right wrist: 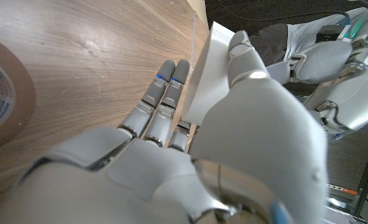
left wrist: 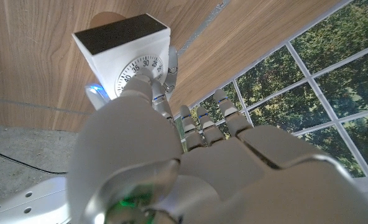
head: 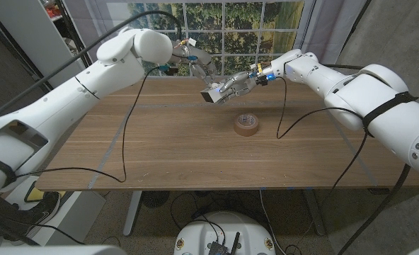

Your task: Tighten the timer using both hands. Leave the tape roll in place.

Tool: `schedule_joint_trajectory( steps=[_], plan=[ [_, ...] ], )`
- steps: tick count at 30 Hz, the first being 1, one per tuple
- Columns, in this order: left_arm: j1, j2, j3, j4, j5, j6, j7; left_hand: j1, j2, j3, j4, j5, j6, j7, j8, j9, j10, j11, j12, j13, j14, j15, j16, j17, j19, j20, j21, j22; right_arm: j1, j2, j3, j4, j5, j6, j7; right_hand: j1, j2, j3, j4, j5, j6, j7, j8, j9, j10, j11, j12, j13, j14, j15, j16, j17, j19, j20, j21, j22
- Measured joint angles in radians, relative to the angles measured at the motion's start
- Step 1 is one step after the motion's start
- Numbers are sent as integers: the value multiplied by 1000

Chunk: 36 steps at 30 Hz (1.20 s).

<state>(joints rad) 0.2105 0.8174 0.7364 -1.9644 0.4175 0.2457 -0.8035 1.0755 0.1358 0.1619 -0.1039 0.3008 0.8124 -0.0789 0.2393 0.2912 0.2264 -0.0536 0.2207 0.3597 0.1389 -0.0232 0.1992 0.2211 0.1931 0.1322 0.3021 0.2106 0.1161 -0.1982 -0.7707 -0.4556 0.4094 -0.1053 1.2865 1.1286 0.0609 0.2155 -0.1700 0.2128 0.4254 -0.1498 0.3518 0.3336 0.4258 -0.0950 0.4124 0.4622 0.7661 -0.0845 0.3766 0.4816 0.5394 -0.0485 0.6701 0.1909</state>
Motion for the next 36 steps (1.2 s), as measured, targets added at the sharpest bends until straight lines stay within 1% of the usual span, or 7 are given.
schedule_joint_trajectory(
  steps=[4,8,13,17,19,23,36],
  plan=[
    [-2,0,0,2,-6,-3,-8,19,12,5,-5,0,13,-12,0,-2,0,0,0,-3,0,0,0,-1,0,0,0,1,-8,-8,1,-20,0,-2,2,0,0,8,-8,0,2,2,0,0,0,0,0,0,-3,3,-8,3,-7,-3,0,0],
    [-2,1,-4,2,-17,-7,-10,33,17,14,-14,0,24,-13,6,-2,9,-9,0,-5,9,-9,0,-3,6,-6,0,1,-23,-21,4,-55,0,-10,2,0,0,14,-14,0,2,2,0,0,3,3,0,0,-4,4,-9,8,-11,0,0,0],
    [1,3,-7,4,-29,-10,-12,42,16,19,-19,-4,41,-26,9,0,16,-16,3,-7,9,-9,0,-3,6,-6,0,1,-35,-34,4,-85,0,-16,2,0,0,15,-15,0,2,2,0,0,3,3,0,0,-4,4,-9,12,-11,0,0,0],
    [1,5,-9,9,-41,-13,-20,40,14,8,-8,-12,20,-5,5,9,7,-7,3,-11,6,-12,0,-3,9,-9,0,1,-44,-43,4,-107,5,-24,1,0,0,15,-15,0,2,2,0,0,3,3,0,0,-4,4,-9,12,-20,-2,7,0],
    [0,6,-10,10,-47,-15,-26,28,3,-2,2,-16,3,4,-3,13,5,-5,3,-12,1,-12,0,-3,9,-9,0,1,-49,-47,4,-118,8,-28,0,0,0,15,-15,0,2,2,0,0,3,3,0,0,-5,2,-9,12,-21,0,7,0],
    [-7,7,-8,12,-56,-16,-41,3,6,-14,14,-24,-14,22,-11,9,-7,-3,3,-12,-7,-4,0,-1,9,-9,0,1,-56,-57,4,-136,13,-34,-1,0,0,15,-15,-1,2,3,0,0,4,4,0,0,-5,2,-9,12,-21,0,7,0],
    [-28,2,5,20,-61,-22,-66,-31,9,-33,39,-35,-27,34,-19,9,-11,0,3,-17,-15,4,0,0,2,-9,0,6,-65,-70,-1,-157,25,-40,-1,0,0,15,-15,3,7,7,-5,0,4,4,0,0,-5,2,-9,17,-21,0,11,-5]
  ],
)
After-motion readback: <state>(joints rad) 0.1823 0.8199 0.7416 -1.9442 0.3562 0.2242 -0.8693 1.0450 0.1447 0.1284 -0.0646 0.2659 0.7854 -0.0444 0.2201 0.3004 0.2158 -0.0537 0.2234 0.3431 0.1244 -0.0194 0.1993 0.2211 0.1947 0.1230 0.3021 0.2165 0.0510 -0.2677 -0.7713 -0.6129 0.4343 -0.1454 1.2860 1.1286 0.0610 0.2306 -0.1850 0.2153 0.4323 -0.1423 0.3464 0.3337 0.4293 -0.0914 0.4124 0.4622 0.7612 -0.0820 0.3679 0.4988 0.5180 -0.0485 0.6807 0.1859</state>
